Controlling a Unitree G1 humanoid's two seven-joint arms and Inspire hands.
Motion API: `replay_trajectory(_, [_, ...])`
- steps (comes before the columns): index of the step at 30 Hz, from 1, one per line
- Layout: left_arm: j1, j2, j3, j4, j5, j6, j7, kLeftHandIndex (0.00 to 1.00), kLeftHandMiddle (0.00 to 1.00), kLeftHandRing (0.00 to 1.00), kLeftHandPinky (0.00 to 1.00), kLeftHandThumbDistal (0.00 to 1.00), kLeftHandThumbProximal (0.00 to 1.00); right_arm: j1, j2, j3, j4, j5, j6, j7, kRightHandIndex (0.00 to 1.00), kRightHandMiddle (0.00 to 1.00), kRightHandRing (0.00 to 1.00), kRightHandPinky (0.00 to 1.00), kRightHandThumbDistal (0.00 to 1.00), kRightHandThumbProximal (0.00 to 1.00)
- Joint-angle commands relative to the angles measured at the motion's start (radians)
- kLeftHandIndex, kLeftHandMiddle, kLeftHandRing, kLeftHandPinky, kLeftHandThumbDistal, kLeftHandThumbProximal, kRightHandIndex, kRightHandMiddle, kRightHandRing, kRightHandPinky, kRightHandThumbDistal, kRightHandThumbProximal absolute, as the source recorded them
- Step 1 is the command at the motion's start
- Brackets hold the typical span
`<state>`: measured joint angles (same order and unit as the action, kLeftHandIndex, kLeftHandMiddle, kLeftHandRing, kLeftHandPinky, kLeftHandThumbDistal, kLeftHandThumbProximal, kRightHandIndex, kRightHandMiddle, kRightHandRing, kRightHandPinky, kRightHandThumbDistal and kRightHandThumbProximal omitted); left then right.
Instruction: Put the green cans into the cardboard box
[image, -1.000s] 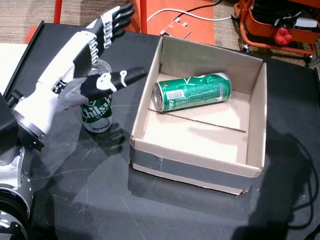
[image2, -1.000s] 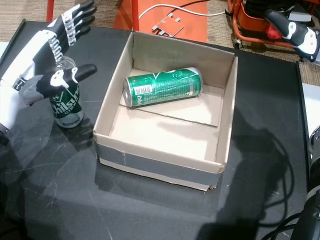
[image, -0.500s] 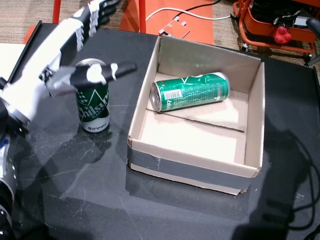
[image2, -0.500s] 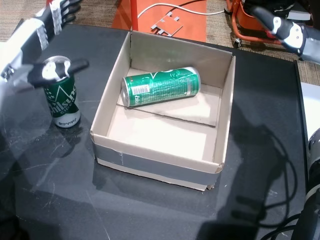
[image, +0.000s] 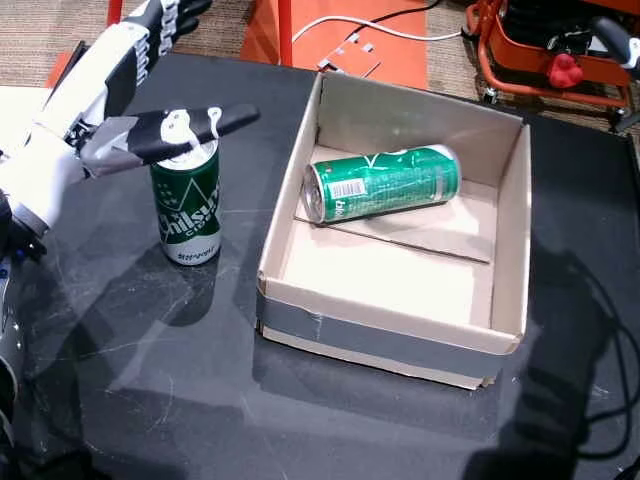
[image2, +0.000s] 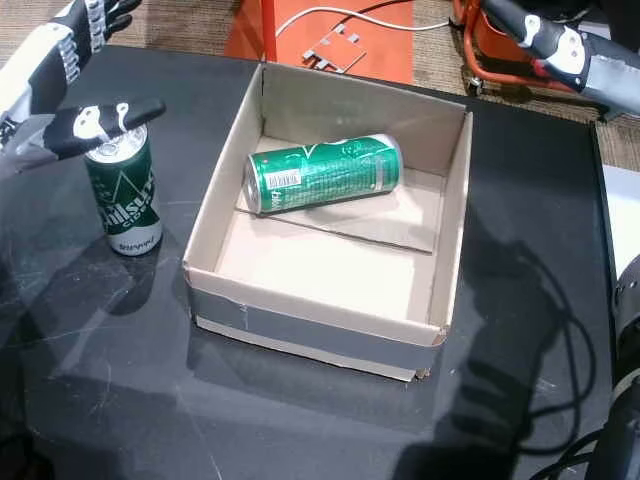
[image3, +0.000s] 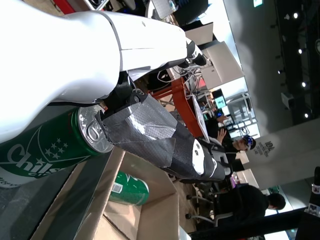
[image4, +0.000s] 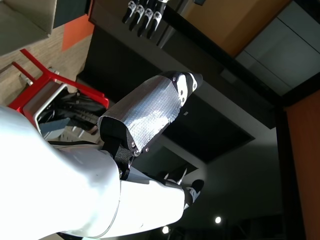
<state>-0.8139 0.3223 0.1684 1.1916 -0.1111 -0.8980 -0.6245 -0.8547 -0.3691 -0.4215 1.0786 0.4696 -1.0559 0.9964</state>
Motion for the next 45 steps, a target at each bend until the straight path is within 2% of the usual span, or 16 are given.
replay_trajectory(1, [-0.015, -0.009, 0.001, 0.009, 0.001, 0.002, -0.008, 1.0, 1.0, 1.0, 1.0, 1.0, 0.36, -0.01, -0.023, -0.012, 0.014, 0.009, -0.013, 0.012, 0.99, 0.94, 0.9, 0.98, 1.0, 0.8])
replay_trajectory(4, [-0.015, -0.015, 0.002, 0.016, -0.002, 0.005, -0.019, 1.0, 1.0, 1.0, 1.0, 1.0, 0.37, -0.015, -0.019, -0.025, 0.015, 0.032, -0.003, 0.036, 0.98, 0.93, 0.89, 0.97, 1.0, 0.76])
replay_trajectory(11, [-0.009, -0.021, 0.014, 0.044, -0.006, 0.044, -0.015, 1.0, 1.0, 1.0, 1.0, 1.0, 0.37, -0.033, -0.014, -0.055, 0.025, 0.082, 0.003, 0.123, 0.97, 0.93, 0.89, 0.97, 1.0, 0.78])
replay_trajectory(17, [-0.002, -0.028, 0.036, 0.054, -0.014, 0.07, -0.013, 1.0, 1.0, 1.0, 1.0, 1.0, 0.37, -0.038, -0.01, -0.079, 0.02, 0.112, 0.039, 0.177, 0.97, 0.92, 0.88, 0.96, 1.0, 0.73])
replay_trajectory(24, [-0.006, -0.034, 0.047, 0.063, -0.008, 0.109, 0.001, 1.0, 1.0, 1.0, 1.0, 1.0, 0.39, -0.046, -0.018, -0.106, 0.028, 0.14, 0.053, 0.222, 0.97, 0.93, 0.88, 0.97, 1.0, 0.75])
replay_trajectory(30, [-0.001, -0.035, 0.035, 0.066, 0.013, 0.105, 0.035, 1.0, 1.0, 1.0, 1.0, 1.0, 0.42, -0.055, -0.02, -0.132, 0.037, 0.159, 0.066, 0.261, 0.95, 0.92, 0.88, 0.97, 1.0, 0.75])
replay_trajectory(37, [0.003, -0.036, 0.045, 0.066, -0.002, 0.111, 0.024, 1.0, 1.0, 1.0, 1.0, 1.0, 0.41, -0.054, -0.013, -0.141, 0.028, 0.164, 0.082, 0.28, 0.98, 0.94, 0.88, 0.98, 1.0, 0.74])
replay_trajectory(41, [0.005, -0.039, 0.055, 0.066, -0.013, 0.111, 0.007, 1.0, 1.0, 1.0, 1.0, 1.0, 0.39, -0.053, -0.008, -0.143, 0.021, 0.158, 0.061, 0.275, 0.99, 0.94, 0.89, 0.98, 1.0, 0.83])
replay_trajectory(45, [0.006, -0.039, 0.054, 0.064, -0.008, 0.104, 0.001, 1.0, 1.0, 1.0, 1.0, 1.0, 0.4, -0.043, -0.009, -0.131, 0.005, 0.137, 0.045, 0.231, 1.0, 0.94, 0.88, 0.97, 1.0, 0.8])
